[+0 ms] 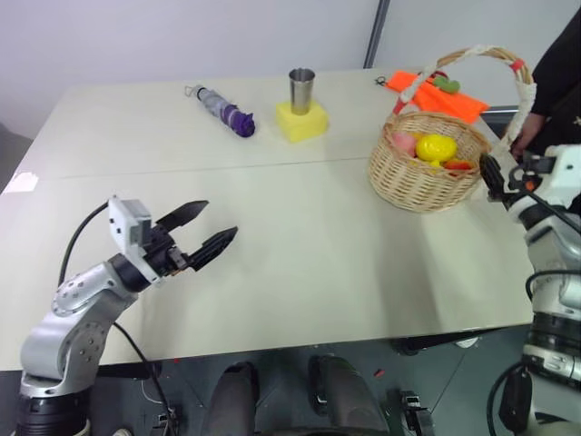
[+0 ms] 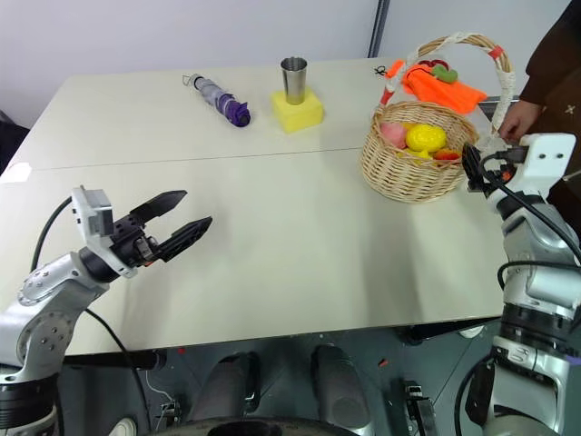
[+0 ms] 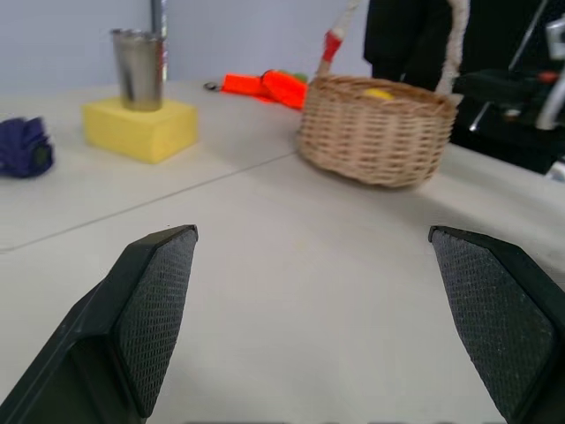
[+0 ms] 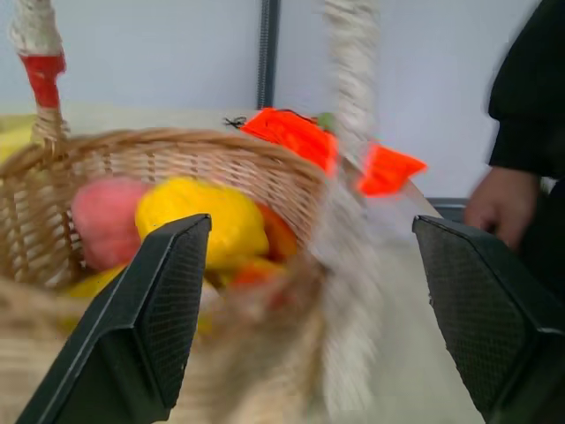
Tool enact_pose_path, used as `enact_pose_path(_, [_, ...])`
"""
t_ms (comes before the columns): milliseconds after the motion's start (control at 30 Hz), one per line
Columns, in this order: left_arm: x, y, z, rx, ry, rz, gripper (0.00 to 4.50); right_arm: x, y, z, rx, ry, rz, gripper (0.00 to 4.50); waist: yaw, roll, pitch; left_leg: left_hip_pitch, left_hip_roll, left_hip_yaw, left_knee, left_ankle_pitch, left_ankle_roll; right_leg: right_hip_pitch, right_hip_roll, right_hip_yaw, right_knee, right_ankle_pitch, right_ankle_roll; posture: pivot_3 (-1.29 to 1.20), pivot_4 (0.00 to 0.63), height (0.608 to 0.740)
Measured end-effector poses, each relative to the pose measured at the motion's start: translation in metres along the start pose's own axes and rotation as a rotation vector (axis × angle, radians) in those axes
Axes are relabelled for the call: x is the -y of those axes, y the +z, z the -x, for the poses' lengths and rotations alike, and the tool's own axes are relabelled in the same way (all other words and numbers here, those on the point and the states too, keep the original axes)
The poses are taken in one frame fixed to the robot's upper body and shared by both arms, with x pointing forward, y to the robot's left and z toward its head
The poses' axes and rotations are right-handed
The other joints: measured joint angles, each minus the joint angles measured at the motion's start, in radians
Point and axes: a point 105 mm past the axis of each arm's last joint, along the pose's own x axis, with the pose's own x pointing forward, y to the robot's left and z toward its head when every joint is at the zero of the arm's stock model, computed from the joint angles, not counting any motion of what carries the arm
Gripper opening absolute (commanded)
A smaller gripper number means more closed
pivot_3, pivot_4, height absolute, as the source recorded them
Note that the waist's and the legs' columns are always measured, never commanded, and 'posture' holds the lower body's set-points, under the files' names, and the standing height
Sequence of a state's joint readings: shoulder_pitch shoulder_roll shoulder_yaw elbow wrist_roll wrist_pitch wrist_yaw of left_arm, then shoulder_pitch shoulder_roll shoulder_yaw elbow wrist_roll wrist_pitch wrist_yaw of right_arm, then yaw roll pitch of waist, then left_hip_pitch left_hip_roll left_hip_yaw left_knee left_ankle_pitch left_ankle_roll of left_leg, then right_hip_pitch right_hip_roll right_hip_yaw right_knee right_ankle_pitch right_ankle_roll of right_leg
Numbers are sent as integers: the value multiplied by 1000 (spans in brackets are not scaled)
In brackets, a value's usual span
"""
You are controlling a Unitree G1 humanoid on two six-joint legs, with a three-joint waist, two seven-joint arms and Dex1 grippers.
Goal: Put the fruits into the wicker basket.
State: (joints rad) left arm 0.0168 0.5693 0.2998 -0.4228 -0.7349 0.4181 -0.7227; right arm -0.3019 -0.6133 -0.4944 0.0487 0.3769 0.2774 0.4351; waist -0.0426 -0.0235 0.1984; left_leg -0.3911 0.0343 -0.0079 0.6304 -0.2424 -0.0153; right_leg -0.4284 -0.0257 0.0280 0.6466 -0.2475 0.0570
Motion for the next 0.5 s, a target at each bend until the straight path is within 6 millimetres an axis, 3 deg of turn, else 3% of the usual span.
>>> enact_pose_path(67, [-14,-8,11,-25,77,4,4500,-23,1,13,-3,163,50,3774,-4,0,0,1,1,0,0,0,0,0,1,0,0,-1,2,0,150,740])
enact_pose_path(167, [-30,-23,21,-93,186,-2,4500,-78,-3,24,-17,445,70,3774,-5,0,0,2,2,0,0,0,0,1,2,0,1,0,0,0,150,740])
enact_pose_path(233, [-37,-33,28,-133,236,-12,4500,-103,-5,29,-23,564,66,3774,-1,0,0,2,2,0,1,0,0,1,1,0,1,0,0,0,150,740])
enact_pose_path(367, [-48,-51,42,-182,359,-38,4500,-141,-14,32,-36,713,34,3774,4,-1,0,0,1,0,1,0,0,1,-1,0,-1,0,0,0,150,740])
enact_pose_path(500, [-49,-53,48,-178,388,-75,4500,-154,-17,31,-46,770,32,3774,11,-1,0,0,0,0,1,0,0,1,-2,0,-2,0,-1,0,150,740])
